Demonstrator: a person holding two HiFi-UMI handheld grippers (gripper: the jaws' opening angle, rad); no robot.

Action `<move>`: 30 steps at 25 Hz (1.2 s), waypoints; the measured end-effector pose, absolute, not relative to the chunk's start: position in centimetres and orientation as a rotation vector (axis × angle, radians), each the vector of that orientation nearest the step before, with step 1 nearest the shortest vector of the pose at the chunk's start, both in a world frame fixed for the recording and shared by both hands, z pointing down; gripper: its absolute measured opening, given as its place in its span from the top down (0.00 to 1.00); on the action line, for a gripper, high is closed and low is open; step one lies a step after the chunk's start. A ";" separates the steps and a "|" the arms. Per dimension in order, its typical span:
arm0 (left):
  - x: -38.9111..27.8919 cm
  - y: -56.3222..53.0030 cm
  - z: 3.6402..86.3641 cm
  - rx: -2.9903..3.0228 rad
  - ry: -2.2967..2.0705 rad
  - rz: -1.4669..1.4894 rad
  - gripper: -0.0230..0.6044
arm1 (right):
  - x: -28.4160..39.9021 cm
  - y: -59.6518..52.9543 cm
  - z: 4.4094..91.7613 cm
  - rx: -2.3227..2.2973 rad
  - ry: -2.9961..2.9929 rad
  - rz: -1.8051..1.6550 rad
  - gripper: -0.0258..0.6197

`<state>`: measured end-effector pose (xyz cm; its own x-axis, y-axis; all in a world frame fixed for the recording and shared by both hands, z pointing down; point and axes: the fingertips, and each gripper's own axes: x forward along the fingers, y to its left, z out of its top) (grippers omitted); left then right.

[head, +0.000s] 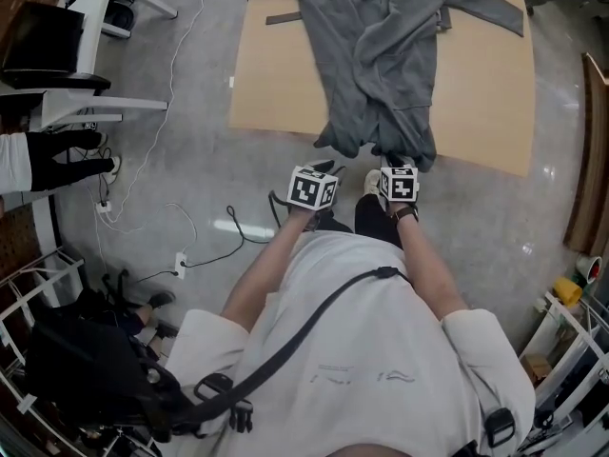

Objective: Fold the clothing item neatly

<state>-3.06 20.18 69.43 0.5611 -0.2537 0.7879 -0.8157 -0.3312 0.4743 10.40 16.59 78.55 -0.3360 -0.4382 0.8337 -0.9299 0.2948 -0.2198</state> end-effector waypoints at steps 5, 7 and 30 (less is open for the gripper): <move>-2.8 20.2 69.5 1.868 -0.865 0.737 0.74 | 11.1 18.4 75.1 1.205 -1.962 0.985 0.93; -2.5 19.9 69.3 1.877 -0.860 0.718 0.74 | 10.9 19.8 73.2 1.169 -2.016 1.020 0.93; -9.1 16.8 66.2 1.885 -0.996 0.589 0.74 | 1.8 23.9 78.1 0.862 -1.982 1.170 0.72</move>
<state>-9.06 16.82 66.24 0.5628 -0.3998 0.7235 -0.8266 -0.2744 0.4913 1.75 23.93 78.11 -0.5564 -0.2009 0.8062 -0.8029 0.3796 -0.4596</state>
